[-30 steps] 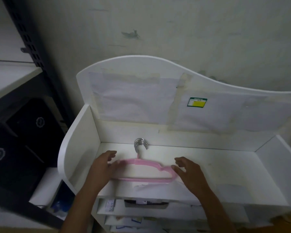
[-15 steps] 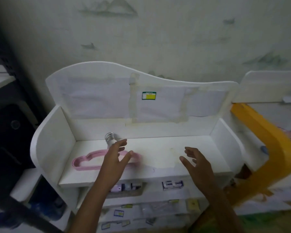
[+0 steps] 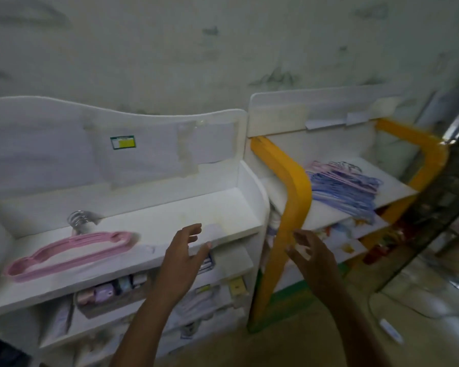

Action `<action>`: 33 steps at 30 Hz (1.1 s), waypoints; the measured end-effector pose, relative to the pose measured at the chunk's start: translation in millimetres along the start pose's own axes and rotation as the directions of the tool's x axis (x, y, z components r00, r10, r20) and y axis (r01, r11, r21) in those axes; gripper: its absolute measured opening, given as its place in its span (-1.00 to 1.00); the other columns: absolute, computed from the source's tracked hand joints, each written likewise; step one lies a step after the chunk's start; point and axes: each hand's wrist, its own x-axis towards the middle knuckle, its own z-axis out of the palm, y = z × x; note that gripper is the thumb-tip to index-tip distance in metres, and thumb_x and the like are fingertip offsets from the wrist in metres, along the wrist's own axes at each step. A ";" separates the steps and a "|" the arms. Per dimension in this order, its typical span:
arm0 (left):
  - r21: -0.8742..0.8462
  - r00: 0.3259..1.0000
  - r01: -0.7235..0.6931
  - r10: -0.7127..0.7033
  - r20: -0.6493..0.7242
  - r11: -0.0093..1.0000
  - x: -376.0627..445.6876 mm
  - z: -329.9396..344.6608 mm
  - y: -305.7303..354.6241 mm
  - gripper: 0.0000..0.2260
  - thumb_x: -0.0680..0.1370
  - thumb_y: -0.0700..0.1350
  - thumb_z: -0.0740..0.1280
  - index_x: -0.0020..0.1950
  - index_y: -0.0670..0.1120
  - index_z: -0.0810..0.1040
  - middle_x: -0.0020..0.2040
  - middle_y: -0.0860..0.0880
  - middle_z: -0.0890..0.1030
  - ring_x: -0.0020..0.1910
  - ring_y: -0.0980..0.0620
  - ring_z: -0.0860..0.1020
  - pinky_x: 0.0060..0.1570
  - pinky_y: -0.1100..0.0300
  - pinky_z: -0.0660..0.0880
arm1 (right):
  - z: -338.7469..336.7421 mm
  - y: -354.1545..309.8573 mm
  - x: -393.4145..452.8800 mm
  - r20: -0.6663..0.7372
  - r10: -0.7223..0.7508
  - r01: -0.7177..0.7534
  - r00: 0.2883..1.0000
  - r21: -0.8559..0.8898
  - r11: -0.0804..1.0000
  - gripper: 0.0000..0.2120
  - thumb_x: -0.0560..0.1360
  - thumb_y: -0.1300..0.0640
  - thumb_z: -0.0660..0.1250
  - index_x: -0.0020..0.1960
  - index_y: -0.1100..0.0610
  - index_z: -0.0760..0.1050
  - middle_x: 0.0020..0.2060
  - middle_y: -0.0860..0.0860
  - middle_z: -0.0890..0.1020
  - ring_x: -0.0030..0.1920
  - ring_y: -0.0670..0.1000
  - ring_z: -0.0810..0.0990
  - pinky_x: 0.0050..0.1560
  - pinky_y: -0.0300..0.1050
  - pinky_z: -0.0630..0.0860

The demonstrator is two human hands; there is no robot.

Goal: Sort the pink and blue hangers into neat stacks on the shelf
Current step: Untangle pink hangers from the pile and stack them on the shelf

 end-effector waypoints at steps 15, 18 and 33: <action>-0.074 0.955 -0.071 0.089 0.282 0.995 74.8 185.0 89.6 -0.69 0.57 0.02 0.35 0.30 0.06 0.46 0.22 0.10 0.54 0.17 0.09 0.53 0.14 0.10 0.51 | -134.7 102.8 4.8 -0.276 0.185 -0.191 0.943 0.006 0.982 -0.48 0.45 -0.19 0.36 0.32 0.03 0.44 0.17 -0.05 0.56 0.13 -0.04 0.55 0.00 -0.24 0.49; -0.104 0.938 -0.089 0.118 0.325 0.991 107.3 221.8 107.3 -0.79 0.58 -0.03 0.34 0.18 0.18 0.45 0.16 0.15 0.53 0.15 0.12 0.51 0.12 0.10 0.50 | -155.3 120.8 28.7 -0.315 0.229 -0.245 0.921 -0.011 0.969 -0.56 0.50 -0.02 0.39 0.33 0.06 0.44 0.17 -0.07 0.55 0.05 -0.12 0.53 -0.18 -0.43 0.40; -0.159 0.860 -0.234 0.280 0.426 0.959 232.4 339.3 126.6 -0.68 0.57 -0.12 0.37 0.31 0.02 0.45 0.16 0.09 0.54 0.08 0.38 0.49 -0.02 0.50 0.41 | -196.8 172.4 134.3 -0.427 0.232 -0.257 0.874 0.001 0.966 -0.61 0.51 0.14 0.42 0.19 -0.17 0.34 0.00 -0.42 0.41 -0.05 -0.57 0.42 -0.12 -0.61 0.36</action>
